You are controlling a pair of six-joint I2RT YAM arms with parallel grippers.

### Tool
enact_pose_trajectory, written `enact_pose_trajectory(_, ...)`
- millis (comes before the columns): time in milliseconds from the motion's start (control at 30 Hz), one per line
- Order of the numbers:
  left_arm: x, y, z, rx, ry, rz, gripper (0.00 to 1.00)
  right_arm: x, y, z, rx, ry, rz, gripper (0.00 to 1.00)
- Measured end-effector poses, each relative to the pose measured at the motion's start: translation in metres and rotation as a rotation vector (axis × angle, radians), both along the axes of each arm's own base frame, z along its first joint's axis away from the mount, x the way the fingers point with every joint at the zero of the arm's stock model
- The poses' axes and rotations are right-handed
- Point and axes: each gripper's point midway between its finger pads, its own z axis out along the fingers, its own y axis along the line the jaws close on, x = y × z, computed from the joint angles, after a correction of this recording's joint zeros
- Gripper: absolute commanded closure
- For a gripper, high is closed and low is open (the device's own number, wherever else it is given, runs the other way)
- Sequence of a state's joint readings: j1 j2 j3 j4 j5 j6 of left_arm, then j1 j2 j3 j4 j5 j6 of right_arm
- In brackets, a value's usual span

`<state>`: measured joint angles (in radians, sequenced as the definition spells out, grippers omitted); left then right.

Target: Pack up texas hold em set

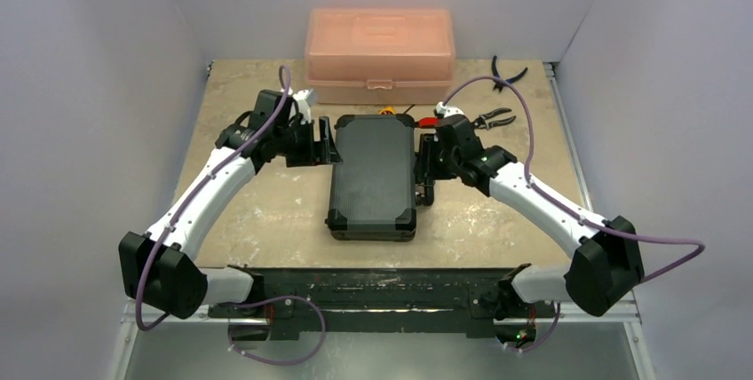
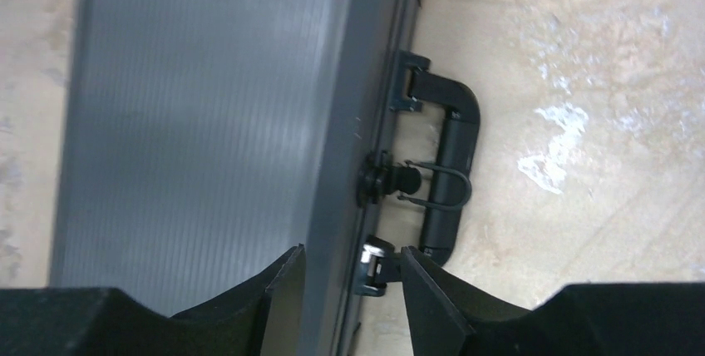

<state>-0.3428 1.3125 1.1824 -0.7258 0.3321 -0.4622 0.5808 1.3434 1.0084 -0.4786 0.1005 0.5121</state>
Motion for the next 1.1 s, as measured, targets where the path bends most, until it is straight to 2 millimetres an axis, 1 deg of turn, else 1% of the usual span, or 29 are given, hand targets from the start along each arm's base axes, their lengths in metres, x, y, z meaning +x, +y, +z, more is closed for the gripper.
enact_pose_trajectory(100, -0.002, 0.001, 0.001, 0.003, -0.012, -0.003, 0.24, 0.001, 0.008, 0.015, 0.047, -0.036, 0.032, 0.45)
enact_pose_trajectory(167, -0.004, 0.003, -0.001, 0.008, -0.013, -0.005, 0.24, 0.004, 0.014, 0.017, 0.059, -0.038, 0.047, 0.44)
enact_pose_trajectory(267, -0.009, 0.005, -0.006, 0.023, -0.006, -0.013, 0.24, 0.008, 0.021, 0.012, 0.061, -0.021, 0.069, 0.45)
enact_pose_trajectory(333, -0.011, 0.006, -0.009, 0.037, -0.006, -0.020, 0.24, 0.009, 0.026, 0.005, 0.068, 0.001, 0.087, 0.46)
enact_pose_trajectory(500, -0.016, 0.012, -0.016, 0.074, 0.008, -0.029, 0.24, 0.004, 0.036, -0.013, 0.079, 0.067, 0.125, 0.49)
enact_pose_trajectory(600, -0.019, 0.016, -0.018, 0.092, 0.012, -0.031, 0.27, 0.001, 0.041, -0.018, 0.092, 0.090, 0.147, 0.52)
enact_pose_trajectory(833, -0.024, 0.023, -0.022, 0.131, 0.024, -0.031, 0.27, -0.003, 0.050, -0.023, 0.077, 0.092, 0.139, 0.56)
enact_pose_trajectory(933, -0.027, 0.028, -0.022, 0.154, 0.025, -0.031, 0.27, -0.007, 0.065, -0.027, 0.080, 0.090, 0.143, 0.57)
enact_pose_trajectory(1100, -0.034, 0.036, -0.017, 0.181, 0.014, -0.025, 0.27, -0.013, 0.107, -0.026, 0.140, 0.092, 0.190, 0.57)
